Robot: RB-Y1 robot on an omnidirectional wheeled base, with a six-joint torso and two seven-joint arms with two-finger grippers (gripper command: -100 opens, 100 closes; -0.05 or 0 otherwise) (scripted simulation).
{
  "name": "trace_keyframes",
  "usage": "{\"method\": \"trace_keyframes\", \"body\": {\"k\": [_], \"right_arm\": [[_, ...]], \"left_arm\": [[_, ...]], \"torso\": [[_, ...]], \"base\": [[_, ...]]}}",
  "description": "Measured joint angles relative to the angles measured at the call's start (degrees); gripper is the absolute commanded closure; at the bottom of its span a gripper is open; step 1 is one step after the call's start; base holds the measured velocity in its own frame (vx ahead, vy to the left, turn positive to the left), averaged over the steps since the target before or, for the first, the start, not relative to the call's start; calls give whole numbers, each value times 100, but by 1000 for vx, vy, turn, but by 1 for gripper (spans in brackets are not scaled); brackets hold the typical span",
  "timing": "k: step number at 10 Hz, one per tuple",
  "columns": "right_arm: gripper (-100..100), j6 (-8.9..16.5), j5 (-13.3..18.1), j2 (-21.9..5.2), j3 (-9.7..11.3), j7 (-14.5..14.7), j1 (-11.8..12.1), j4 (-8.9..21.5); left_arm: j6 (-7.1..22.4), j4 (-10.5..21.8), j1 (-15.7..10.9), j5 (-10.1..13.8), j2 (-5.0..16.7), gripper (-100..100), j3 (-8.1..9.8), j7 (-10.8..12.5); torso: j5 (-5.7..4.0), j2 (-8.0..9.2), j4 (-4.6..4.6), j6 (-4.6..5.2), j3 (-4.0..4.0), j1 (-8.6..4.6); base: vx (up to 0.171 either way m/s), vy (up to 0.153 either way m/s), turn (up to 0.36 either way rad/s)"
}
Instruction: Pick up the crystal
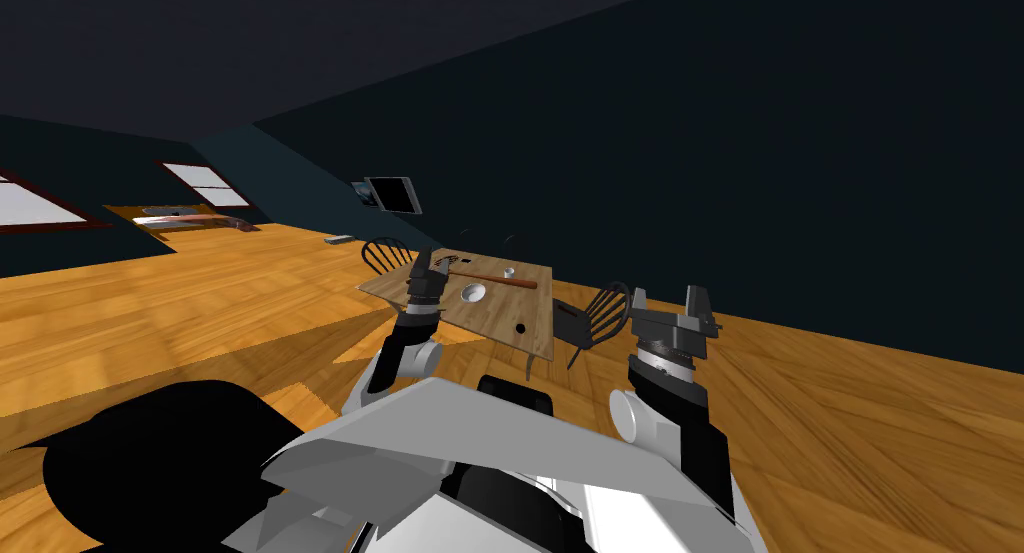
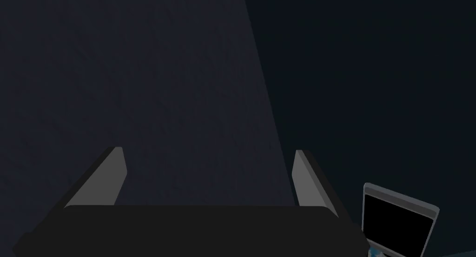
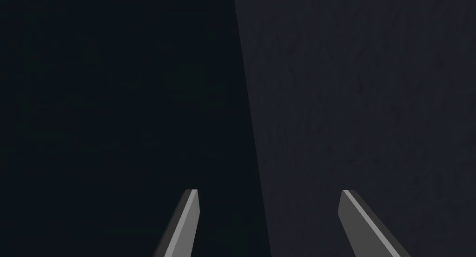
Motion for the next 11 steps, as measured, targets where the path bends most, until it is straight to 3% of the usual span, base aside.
{"method": "trace_keyframes", "body": {"k": [1,2,5,8,11], "right_arm": [[0,0,0,1,1,0,-1,0],[0,0,0,2,2,0,-1,0],[0,0,0,2,2,0,-1,0],[0,0,0,1,1,0,0,0],[0,0,0,1,1,0,0,0]], "left_arm": [[-1,122,-2,-41,125,-100,-48,31],[28,242,31,-160,219,-100,-209,40],[220,640,28,-398,523,-100,-353,172],[246,1121,80,-673,622,-100,-492,199],[441,1644,-16,-941,735,-100,-485,229]], "torso": [[-5,11,2,1,5,-30],[-13,23,4,2,13,-65],[-18,15,4,1,9,-80],[-12,6,2,1,4,-49],[-11,-12,-2,1,-7,-48]], "base": [[-73,-189,-40],[-71,-176,-18],[-30,-189,-40],[-7,-128,-45],[33,-129,-62]]}}
